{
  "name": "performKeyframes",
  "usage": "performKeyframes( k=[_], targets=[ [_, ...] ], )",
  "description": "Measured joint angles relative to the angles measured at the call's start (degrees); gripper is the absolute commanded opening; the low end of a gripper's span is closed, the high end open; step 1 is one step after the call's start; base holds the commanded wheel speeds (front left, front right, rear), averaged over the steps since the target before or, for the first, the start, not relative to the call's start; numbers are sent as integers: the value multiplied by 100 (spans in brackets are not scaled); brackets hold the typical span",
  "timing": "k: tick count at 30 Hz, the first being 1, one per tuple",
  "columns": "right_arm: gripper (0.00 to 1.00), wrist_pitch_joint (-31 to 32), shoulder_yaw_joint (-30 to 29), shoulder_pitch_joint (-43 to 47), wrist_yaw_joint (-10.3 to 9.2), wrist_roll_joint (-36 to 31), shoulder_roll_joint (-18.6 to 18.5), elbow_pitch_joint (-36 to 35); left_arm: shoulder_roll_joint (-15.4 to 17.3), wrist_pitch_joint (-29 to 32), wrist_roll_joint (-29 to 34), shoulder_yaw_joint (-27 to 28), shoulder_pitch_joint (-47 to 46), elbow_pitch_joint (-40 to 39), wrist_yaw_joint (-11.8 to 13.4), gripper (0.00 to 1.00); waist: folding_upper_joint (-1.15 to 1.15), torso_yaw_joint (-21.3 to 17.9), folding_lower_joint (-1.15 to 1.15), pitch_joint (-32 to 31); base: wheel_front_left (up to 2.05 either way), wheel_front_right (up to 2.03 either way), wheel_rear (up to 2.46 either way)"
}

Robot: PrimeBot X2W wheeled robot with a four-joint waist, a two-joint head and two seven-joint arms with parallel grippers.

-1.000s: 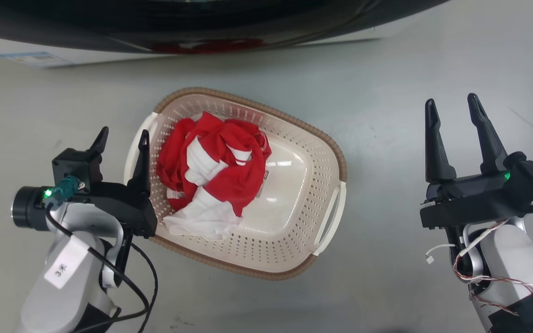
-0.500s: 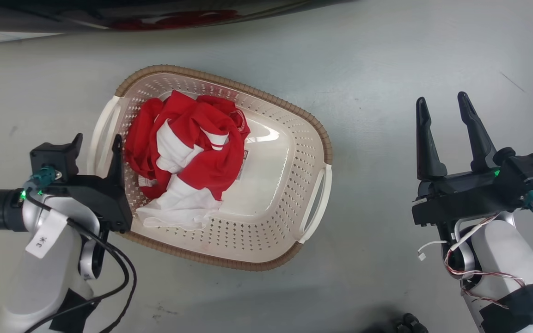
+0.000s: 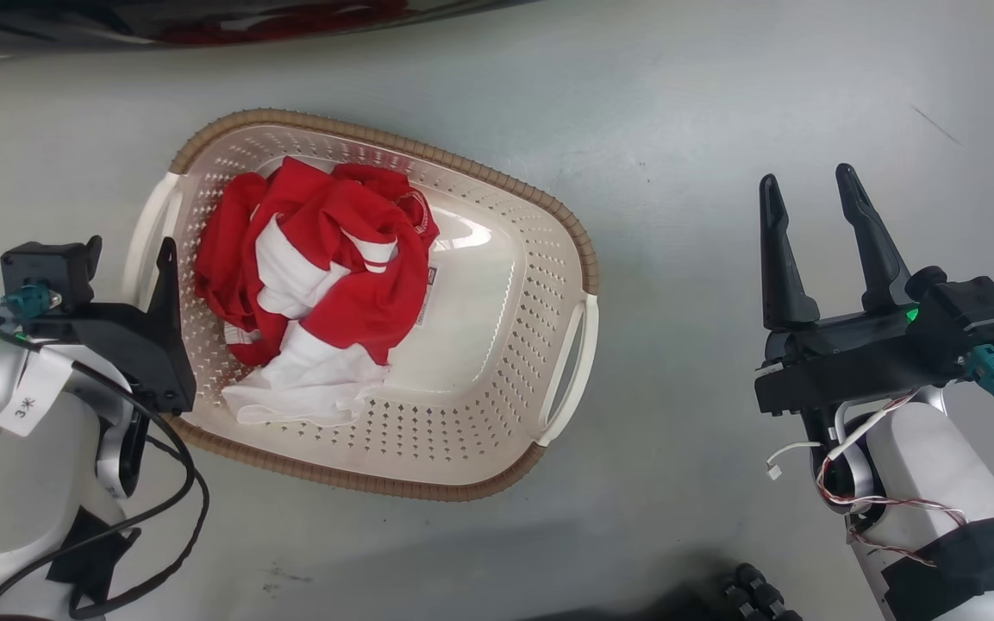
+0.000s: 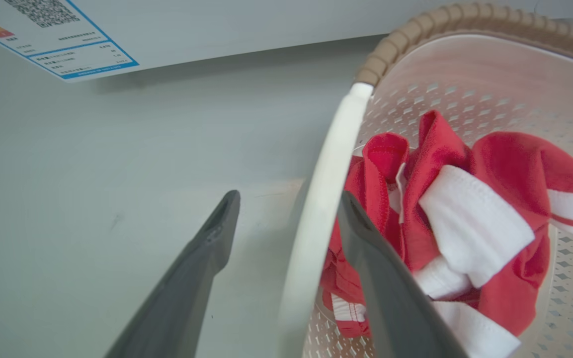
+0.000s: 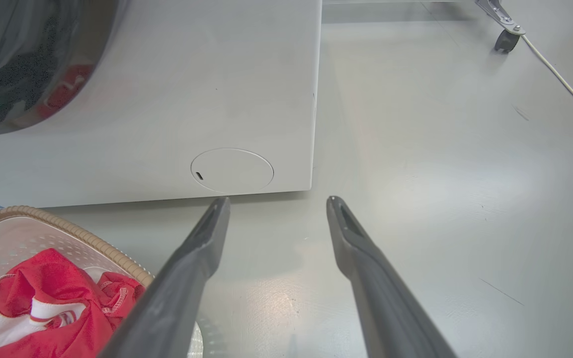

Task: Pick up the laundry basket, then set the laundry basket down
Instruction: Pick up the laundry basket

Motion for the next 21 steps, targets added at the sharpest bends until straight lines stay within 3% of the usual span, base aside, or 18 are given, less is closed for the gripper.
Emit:
performKeyframes(
  k=[7,8,9,11,12,18,21],
  targets=[
    [100,-2,-27,-6,30,0,12,80,15,1,-1,-51,-171,266,-171,100,0,-78,0,103,0,0,0],
    [100,-2,-31,-6,53,0,12,93,11,1,-1,-60,-195,316,-205,87,0,-87,0,111,0,0,0],
    [100,-2,-31,-7,66,0,16,98,7,1,-1,-68,-220,356,-237,60,0,-93,0,118,0,0,0],
    [100,-2,-31,-9,67,0,29,104,7,0,-1,-80,-255,423,-255,34,0,-103,0,131,0,0,0],
    [100,-2,-33,-11,68,0,31,110,9,0,-1,-87,-274,456,-297,29,0,-107,-1,138,0,0,0],
    [100,-3,-56,-48,76,0,45,163,9,-58,21,-238,-394,652,-401,26,-1,-119,-1,185,0,0,0],
    [100,-3,-71,-79,93,-1,54,175,13,-103,29,-266,-474,746,-453,14,-1,-119,-1,199,0,0,0]
  ],
)
